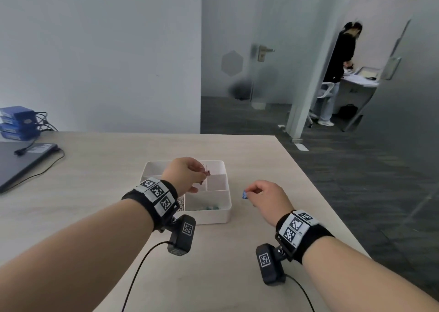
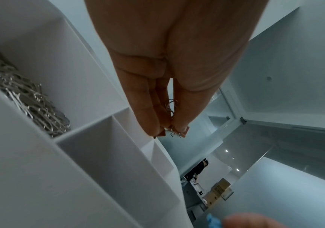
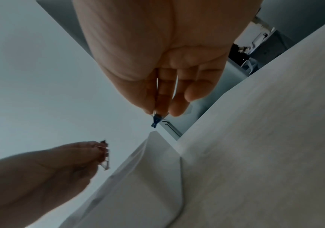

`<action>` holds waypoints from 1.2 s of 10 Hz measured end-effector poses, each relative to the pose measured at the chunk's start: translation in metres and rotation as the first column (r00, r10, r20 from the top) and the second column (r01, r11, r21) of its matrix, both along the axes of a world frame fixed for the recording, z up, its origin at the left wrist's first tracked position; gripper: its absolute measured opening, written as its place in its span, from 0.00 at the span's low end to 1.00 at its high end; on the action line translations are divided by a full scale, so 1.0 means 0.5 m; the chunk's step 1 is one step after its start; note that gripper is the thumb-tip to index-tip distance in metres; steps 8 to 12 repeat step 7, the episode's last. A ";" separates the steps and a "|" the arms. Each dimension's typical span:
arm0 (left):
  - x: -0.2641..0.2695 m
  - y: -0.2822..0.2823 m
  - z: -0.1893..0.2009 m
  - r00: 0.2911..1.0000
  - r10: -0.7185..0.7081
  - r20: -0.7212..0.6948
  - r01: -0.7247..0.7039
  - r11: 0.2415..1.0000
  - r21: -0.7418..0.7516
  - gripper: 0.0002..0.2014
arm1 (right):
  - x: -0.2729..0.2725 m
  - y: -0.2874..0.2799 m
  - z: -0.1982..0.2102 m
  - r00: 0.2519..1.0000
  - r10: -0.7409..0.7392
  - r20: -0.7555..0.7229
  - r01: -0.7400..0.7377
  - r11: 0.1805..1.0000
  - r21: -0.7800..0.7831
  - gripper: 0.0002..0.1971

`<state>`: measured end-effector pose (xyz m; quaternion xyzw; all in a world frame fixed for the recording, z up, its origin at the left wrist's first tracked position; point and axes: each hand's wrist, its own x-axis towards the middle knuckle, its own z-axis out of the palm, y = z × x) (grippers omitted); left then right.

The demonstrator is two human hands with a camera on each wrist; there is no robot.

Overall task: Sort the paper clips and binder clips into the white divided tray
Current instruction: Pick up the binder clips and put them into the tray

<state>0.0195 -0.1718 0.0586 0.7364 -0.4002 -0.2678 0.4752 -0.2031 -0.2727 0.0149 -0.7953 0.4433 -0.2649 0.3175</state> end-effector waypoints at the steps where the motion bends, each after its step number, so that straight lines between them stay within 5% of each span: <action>1: 0.008 -0.013 -0.015 0.993 -0.004 0.121 -0.003 0.998 0.058 0.05 | 0.029 0.011 0.014 0.994 0.058 0.094 -0.058 0.998 0.002 0.06; 3: 0.020 -0.022 -0.034 0.814 -0.176 0.553 0.007 0.956 0.293 0.10 | 0.076 0.014 0.009 0.984 0.124 0.131 -0.129 0.991 0.028 0.09; 4: 0.029 -0.020 -0.042 0.780 -0.221 0.585 0.003 0.937 0.349 0.13 | 0.098 0.016 0.010 0.982 0.164 0.097 -0.171 0.983 0.067 0.12; 6: 0.038 0.013 -0.052 0.828 -0.180 0.531 0.035 0.962 0.271 0.19 | 0.126 0.016 0.010 0.982 0.190 0.016 -0.191 0.975 0.112 0.15; 7: 0.041 0.046 -0.058 0.868 -0.116 0.482 0.036 0.984 0.173 0.17 | 0.120 0.024 0.011 0.984 0.175 0.033 -0.177 0.979 0.101 0.15; 12: 0.041 0.046 -0.058 0.868 -0.116 0.482 0.036 0.984 0.173 0.17 | 0.120 0.024 0.011 0.984 0.175 0.033 -0.177 0.979 0.101 0.15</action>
